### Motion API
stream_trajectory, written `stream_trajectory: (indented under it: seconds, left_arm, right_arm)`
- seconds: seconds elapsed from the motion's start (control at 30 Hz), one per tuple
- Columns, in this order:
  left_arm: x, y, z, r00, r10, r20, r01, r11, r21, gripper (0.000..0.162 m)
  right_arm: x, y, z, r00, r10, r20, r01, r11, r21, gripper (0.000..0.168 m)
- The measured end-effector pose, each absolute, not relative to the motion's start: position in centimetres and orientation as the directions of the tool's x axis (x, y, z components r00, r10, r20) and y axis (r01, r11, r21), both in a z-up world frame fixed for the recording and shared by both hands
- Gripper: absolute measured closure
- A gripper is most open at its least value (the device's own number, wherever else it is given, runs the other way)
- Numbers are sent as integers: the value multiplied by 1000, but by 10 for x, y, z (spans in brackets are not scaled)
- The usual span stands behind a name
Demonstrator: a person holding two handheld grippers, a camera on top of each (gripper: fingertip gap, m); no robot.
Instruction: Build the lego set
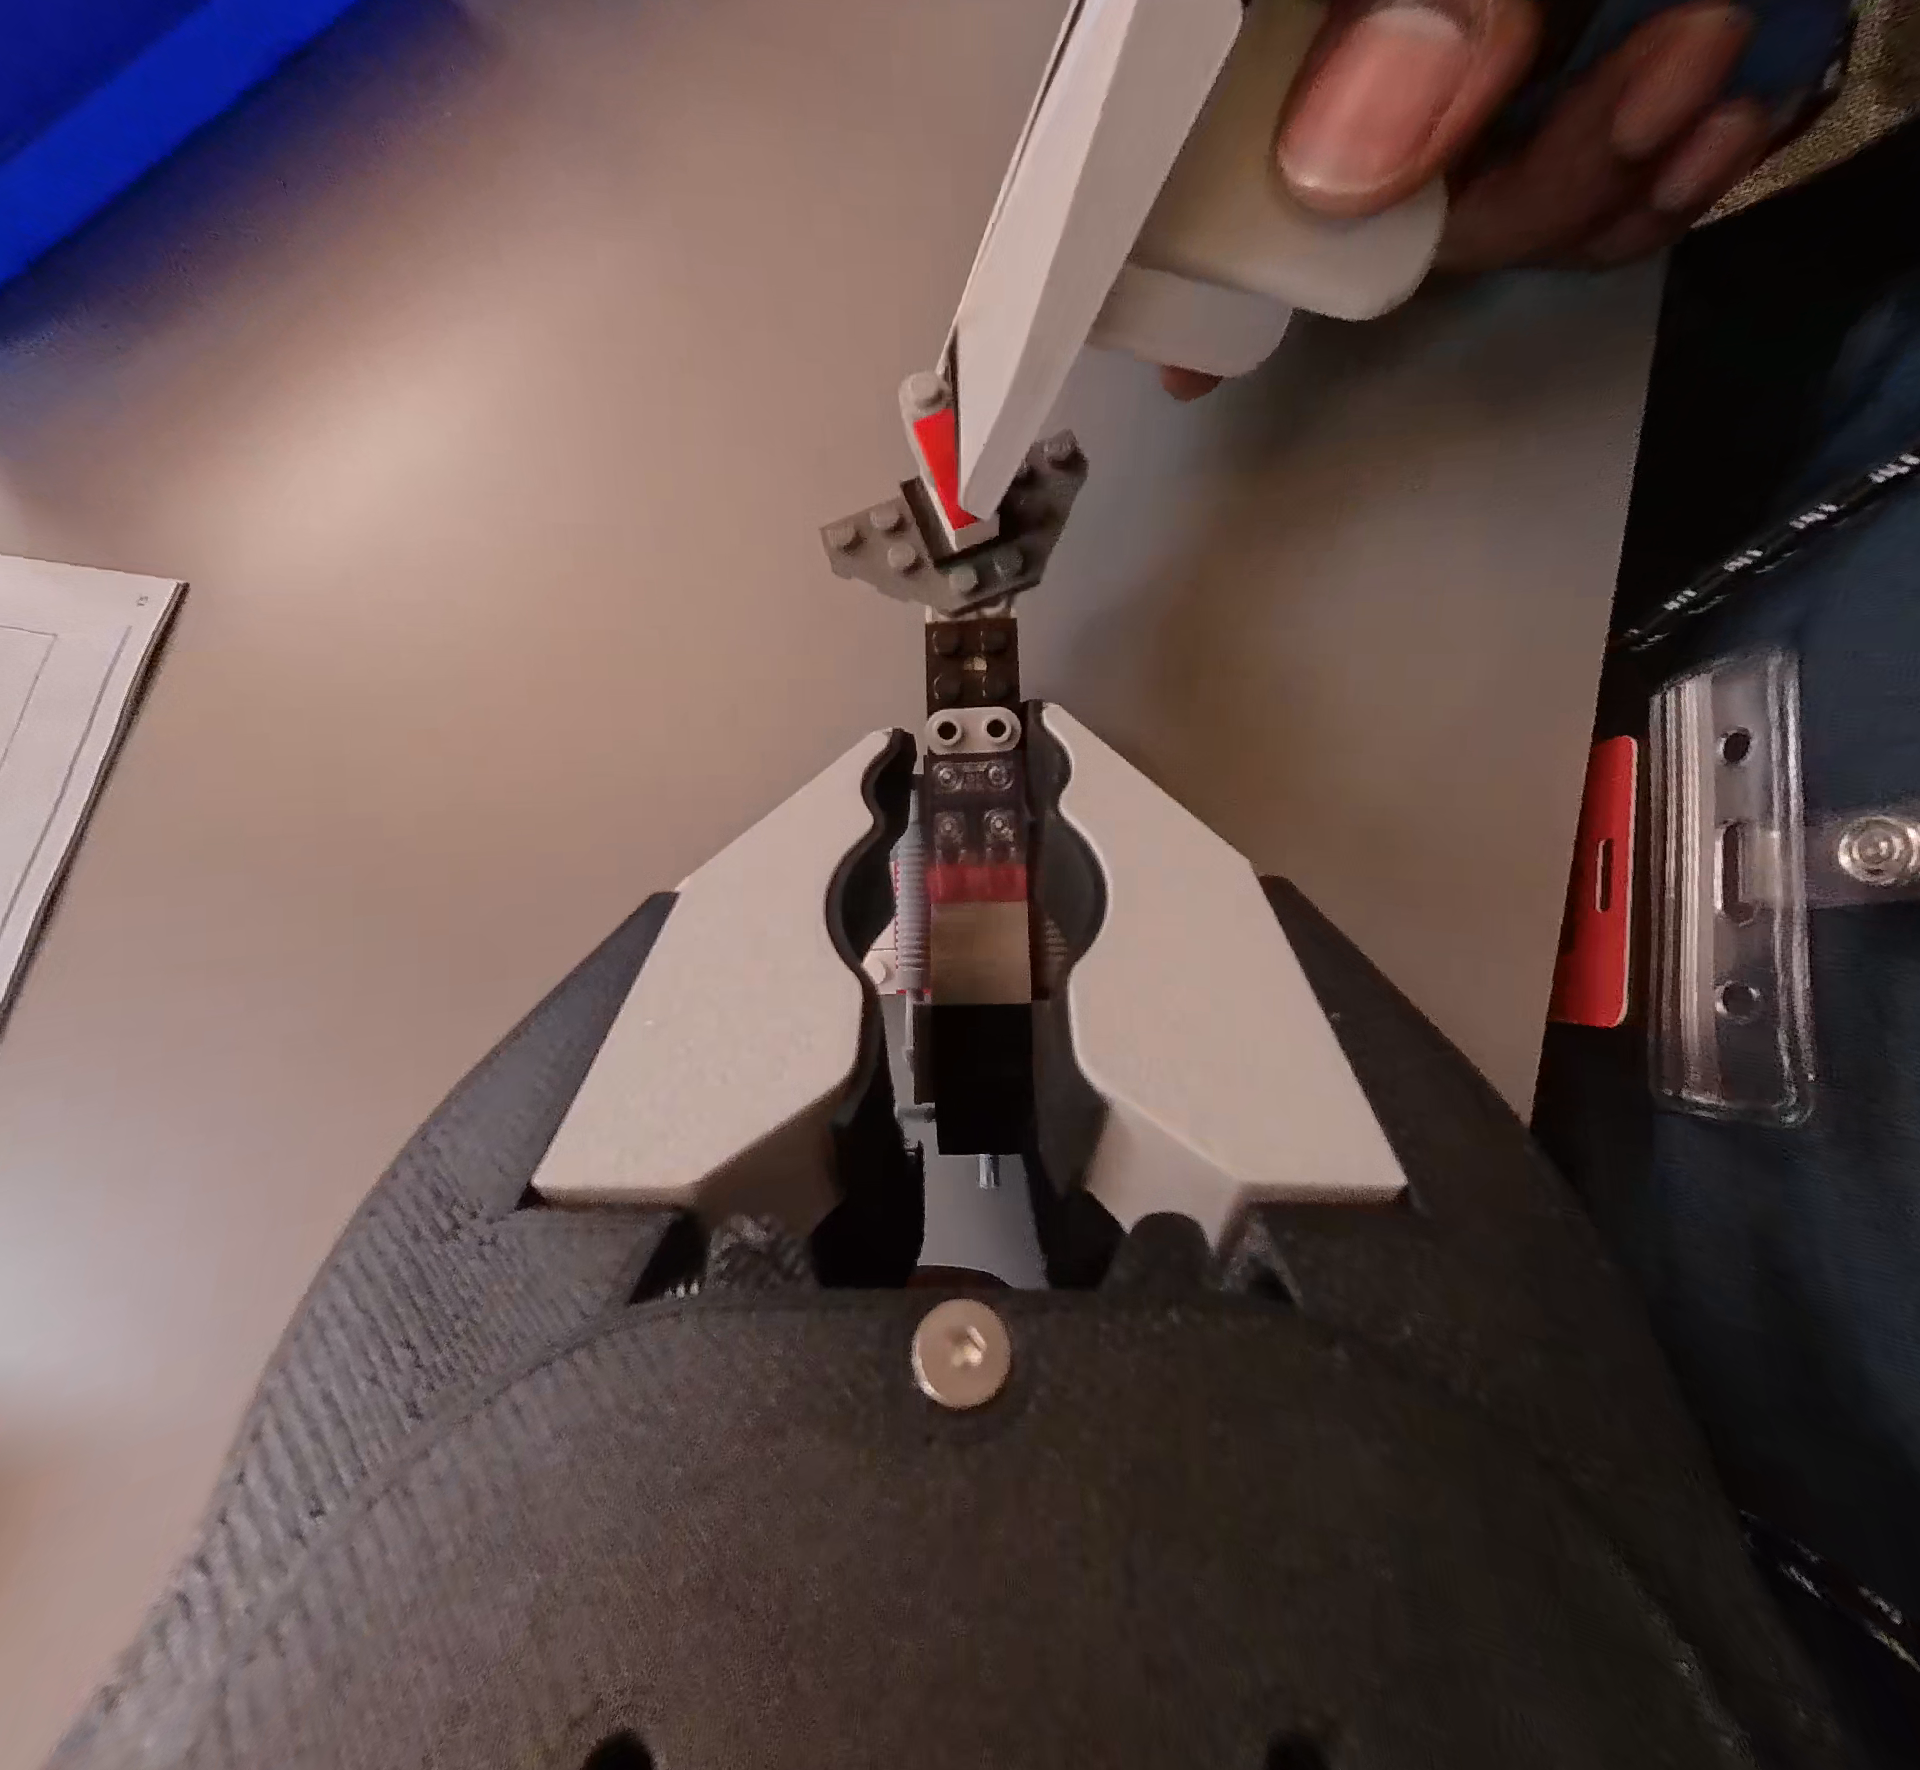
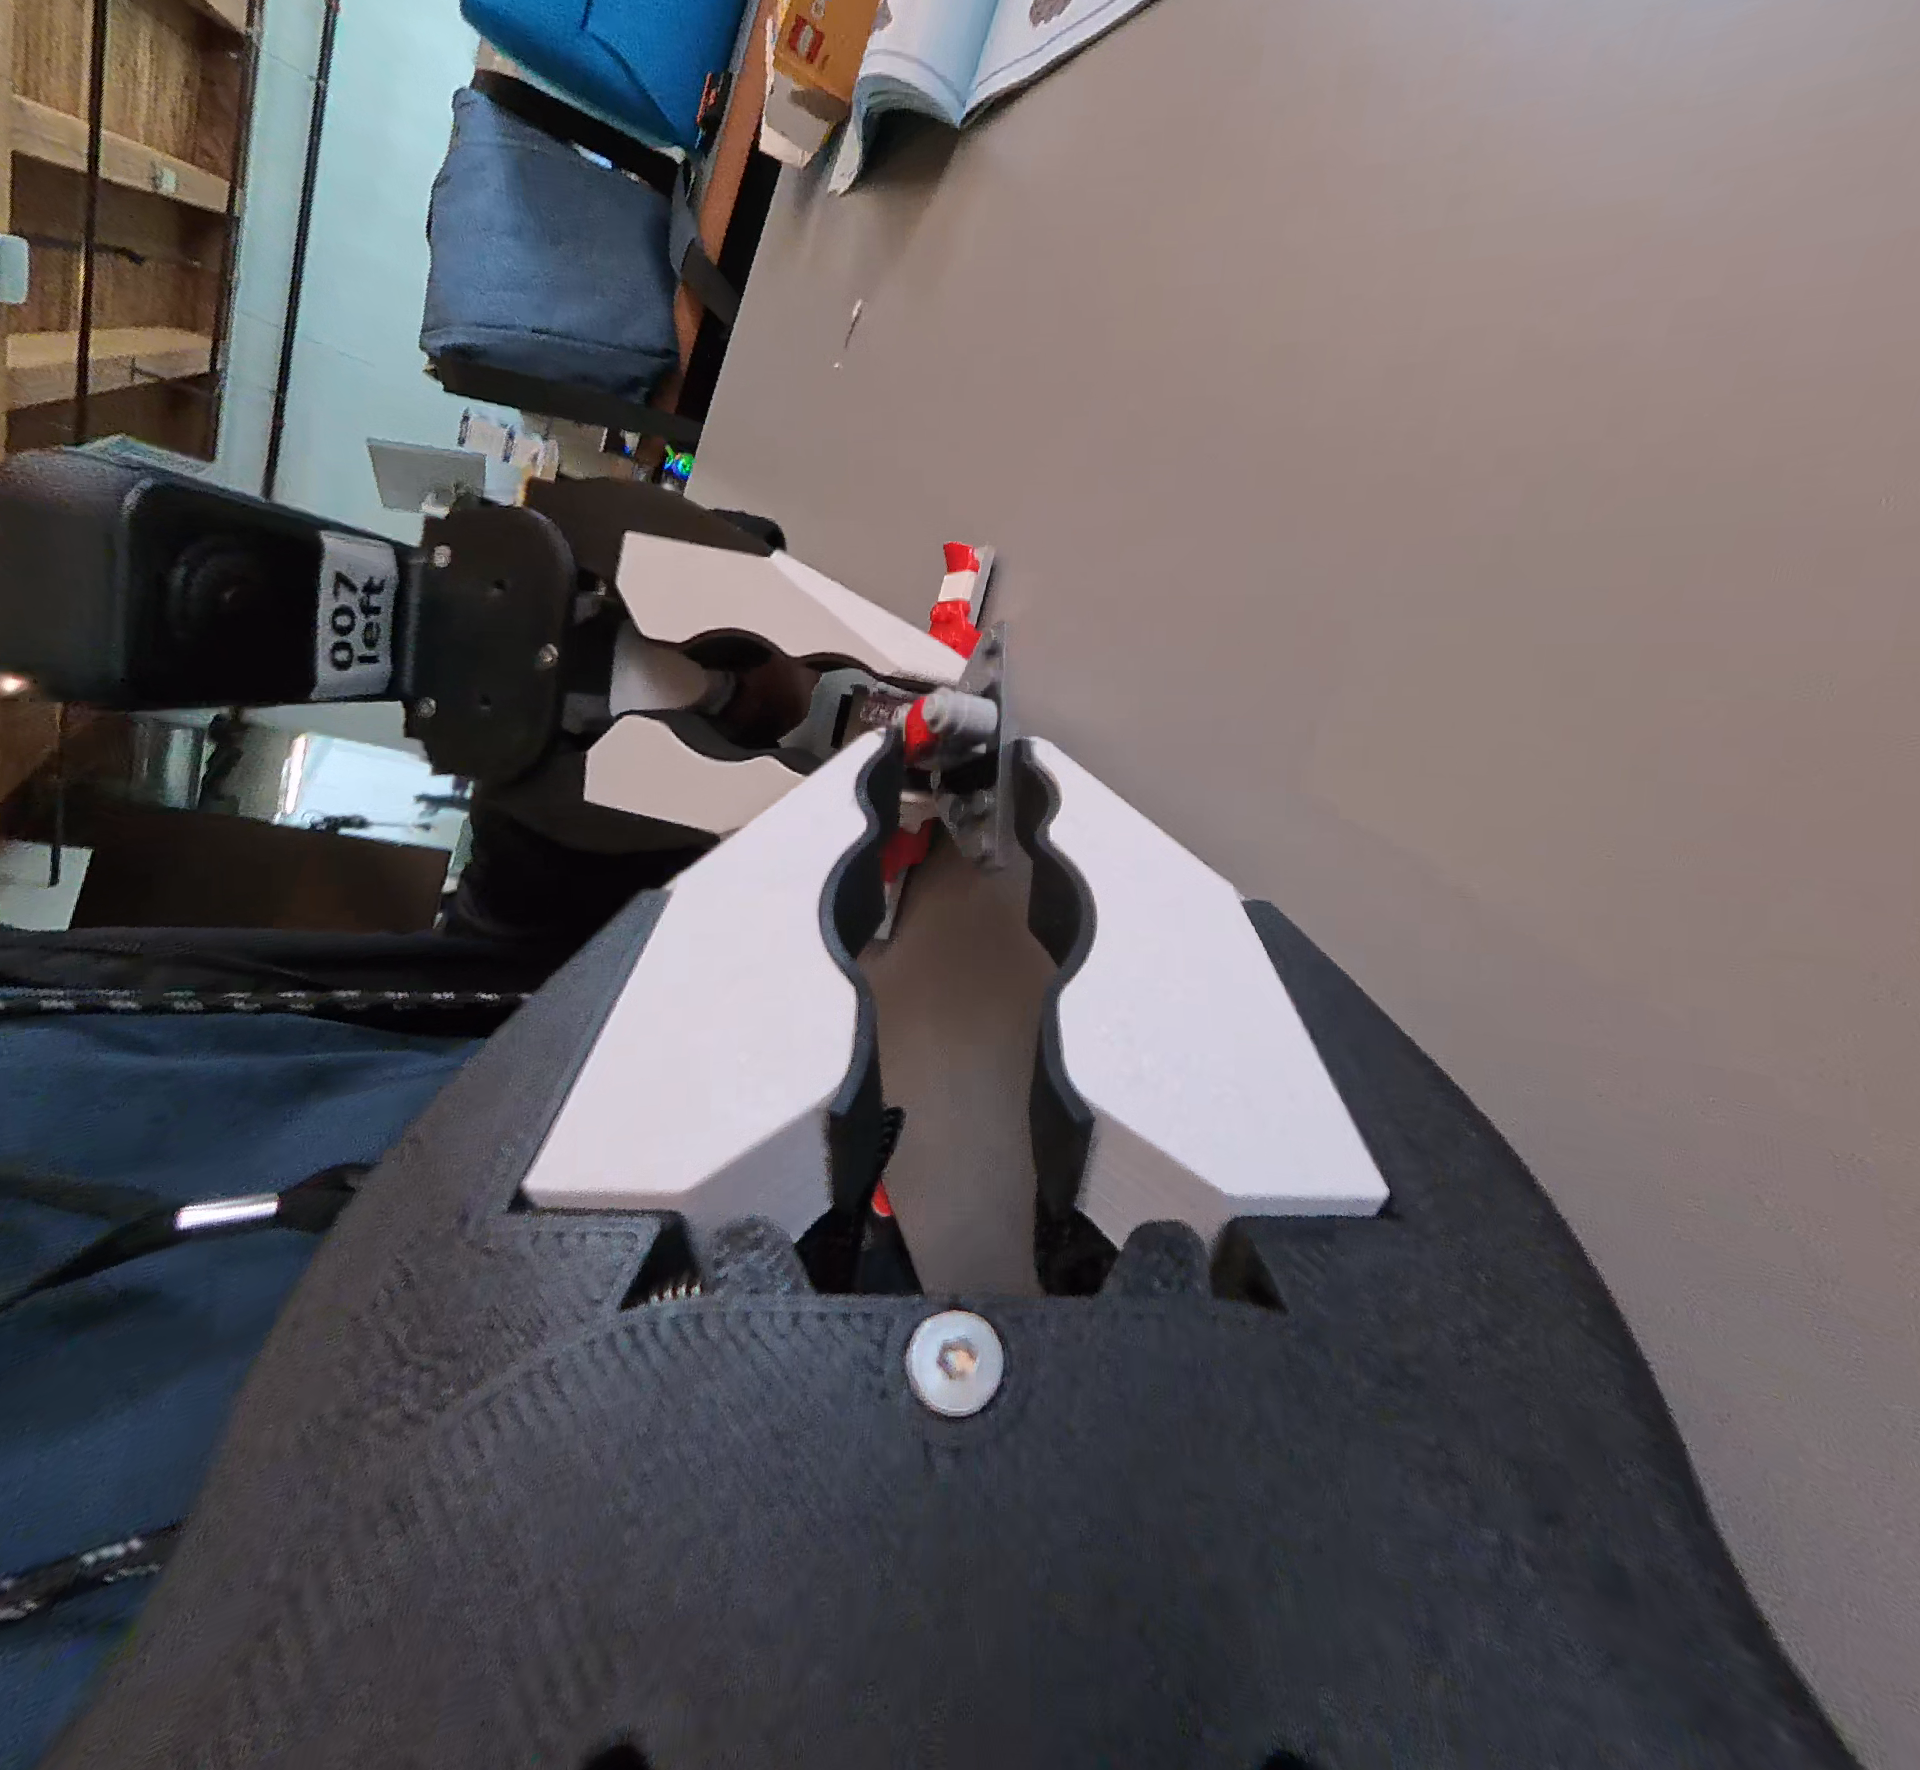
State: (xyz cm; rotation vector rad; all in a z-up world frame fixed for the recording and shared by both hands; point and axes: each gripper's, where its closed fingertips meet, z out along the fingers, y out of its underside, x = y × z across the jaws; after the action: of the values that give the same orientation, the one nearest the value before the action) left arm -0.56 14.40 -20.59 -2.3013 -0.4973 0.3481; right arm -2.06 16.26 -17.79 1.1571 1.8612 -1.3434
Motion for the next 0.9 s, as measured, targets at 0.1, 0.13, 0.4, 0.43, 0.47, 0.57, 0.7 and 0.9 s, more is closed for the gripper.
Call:
stream_trajectory:
  seconds: [0.1, 0.13, 0.4, 0.43, 0.47, 0.57, 0.7, 0.9]
  left_arm:
    - [-6, 145, -206, 883, 461, -90, 261, -641, -722, 141]
    - [-6, 145, -206, 881, 465, -87, 266, -638, -723, 141]
    - [-10, 145, -205, 858, 509, -67, 311, -620, -720, 141]
    - [-11, 145, -205, 856, 514, -65, 317, -618, -720, 141]
    - [-11, 145, -205, 853, 518, -63, 321, -616, -719, 141]
    - [-12, 145, -205, 846, 529, -61, 330, -611, -719, 141]
    - [-12, 145, -204, 847, 529, -61, 330, -611, -719, 141]
    - [-12, 144, -204, 848, 526, -67, 324, -615, -719, 141]
  right_arm:
    - [-24, 164, -177, -459, 333, -824, 885, 92, -456, 148]
    - [-24, 164, -177, -457, 336, -824, 886, 87, -455, 148]
    - [-29, 164, -177, -439, 384, -812, 881, 9, -473, 148]
    - [-29, 164, -177, -436, 388, -812, 881, 0, -473, 148]
    - [-30, 163, -177, -434, 392, -811, 880, -9, -475, 148]
    - [-29, 162, -178, -434, 399, -808, 878, -13, -479, 146]
    - [-28, 161, -179, -434, 399, -807, 878, -13, -479, 144]
    - [-26, 159, -179, -443, 398, -804, 876, 0, -483, 140]
